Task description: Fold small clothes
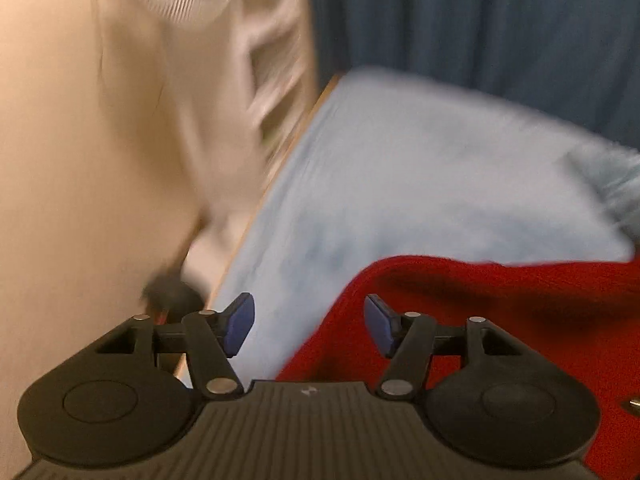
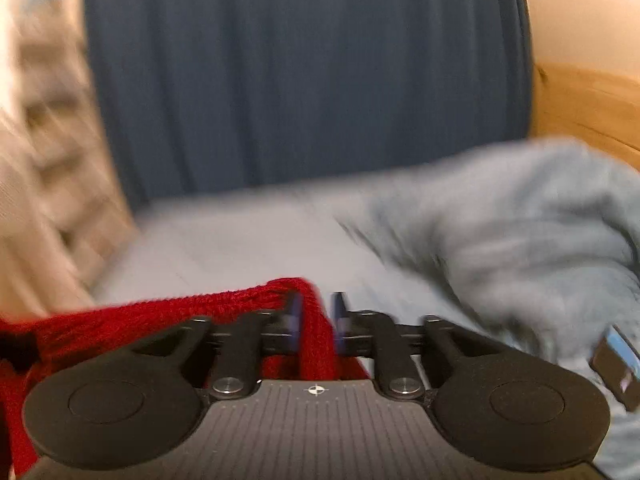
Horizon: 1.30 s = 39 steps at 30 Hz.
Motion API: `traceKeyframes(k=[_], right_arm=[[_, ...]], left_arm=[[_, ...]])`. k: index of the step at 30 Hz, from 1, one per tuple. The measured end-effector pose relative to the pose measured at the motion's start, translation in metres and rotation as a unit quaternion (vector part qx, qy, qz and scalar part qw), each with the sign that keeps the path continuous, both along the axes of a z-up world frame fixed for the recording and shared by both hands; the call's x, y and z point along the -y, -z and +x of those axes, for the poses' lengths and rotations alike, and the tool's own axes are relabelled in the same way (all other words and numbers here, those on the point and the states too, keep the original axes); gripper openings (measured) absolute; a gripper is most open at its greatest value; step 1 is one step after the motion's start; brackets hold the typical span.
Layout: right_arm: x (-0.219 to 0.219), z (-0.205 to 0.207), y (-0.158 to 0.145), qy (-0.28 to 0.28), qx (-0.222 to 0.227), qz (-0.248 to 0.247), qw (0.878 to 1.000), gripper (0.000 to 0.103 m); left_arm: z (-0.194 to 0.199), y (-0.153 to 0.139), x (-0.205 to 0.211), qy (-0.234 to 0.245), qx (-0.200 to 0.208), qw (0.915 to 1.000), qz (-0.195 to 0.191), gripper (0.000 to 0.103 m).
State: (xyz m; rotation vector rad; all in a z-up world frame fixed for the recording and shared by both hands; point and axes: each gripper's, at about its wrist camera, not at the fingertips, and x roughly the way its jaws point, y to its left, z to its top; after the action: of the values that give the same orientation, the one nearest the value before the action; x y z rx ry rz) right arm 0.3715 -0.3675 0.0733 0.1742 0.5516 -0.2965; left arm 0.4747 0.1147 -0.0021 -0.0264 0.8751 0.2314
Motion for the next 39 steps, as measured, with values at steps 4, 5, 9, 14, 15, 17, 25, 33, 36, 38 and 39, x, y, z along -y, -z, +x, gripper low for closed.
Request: traceKeyframes(k=[4,5,9,14,15,17,25,33,36,38,39], right_arm=[[0.009,-0.002,0.078,-0.005,-0.049,0.078,0.996,0.047],[0.015,-0.017,0.097,-0.008,-0.056,0.099,0.993,0.049],[0.025,-0.075,0.168,0.003,-0.128,0.114,0.985,0.05],[0.006,-0.128,0.216,0.0,-0.188,0.096,0.977,0.063],[0.005,-0.142,0.225,0.003,-0.197,0.098,0.975,0.067],[0.0,-0.164,0.248,-0.003,-0.221,0.095,0.971,0.073],[0.004,-0.161,0.261,0.01,-0.259,-0.04,0.965,0.018],[0.072,-0.157,0.214,0.164,-0.197,-0.042,0.966,0.051],[0.063,-0.173,0.208,0.154,-0.17,-0.011,0.973,0.053],[0.05,-0.18,0.21,0.134,-0.165,0.003,0.977,0.053],[0.042,-0.183,0.212,0.127,-0.164,0.006,0.978,0.053]], left_arm=[[-0.031,0.055,-0.022,0.027,-0.012,0.9975,-0.064,0.087],[-0.047,0.067,-0.026,0.031,-0.017,0.9979,-0.055,0.088],[-0.097,0.114,-0.049,0.036,-0.064,0.996,-0.051,0.088],[-0.133,0.143,-0.07,0.053,-0.105,0.9909,-0.065,0.089],[-0.13,0.154,-0.069,0.061,-0.116,0.9891,-0.068,0.091],[-0.126,0.166,-0.067,0.075,-0.141,0.9851,-0.063,0.095],[-0.114,0.179,-0.082,0.061,-0.192,0.9784,-0.044,0.025],[-0.099,0.083,-0.141,0.058,-0.192,0.9393,-0.278,0.024],[-0.086,0.033,-0.1,0.132,-0.172,0.9267,-0.307,0.024],[-0.07,0.004,-0.051,0.187,-0.152,0.9221,-0.303,0.024],[-0.058,-0.006,-0.023,0.209,-0.144,0.9145,-0.315,0.024]])
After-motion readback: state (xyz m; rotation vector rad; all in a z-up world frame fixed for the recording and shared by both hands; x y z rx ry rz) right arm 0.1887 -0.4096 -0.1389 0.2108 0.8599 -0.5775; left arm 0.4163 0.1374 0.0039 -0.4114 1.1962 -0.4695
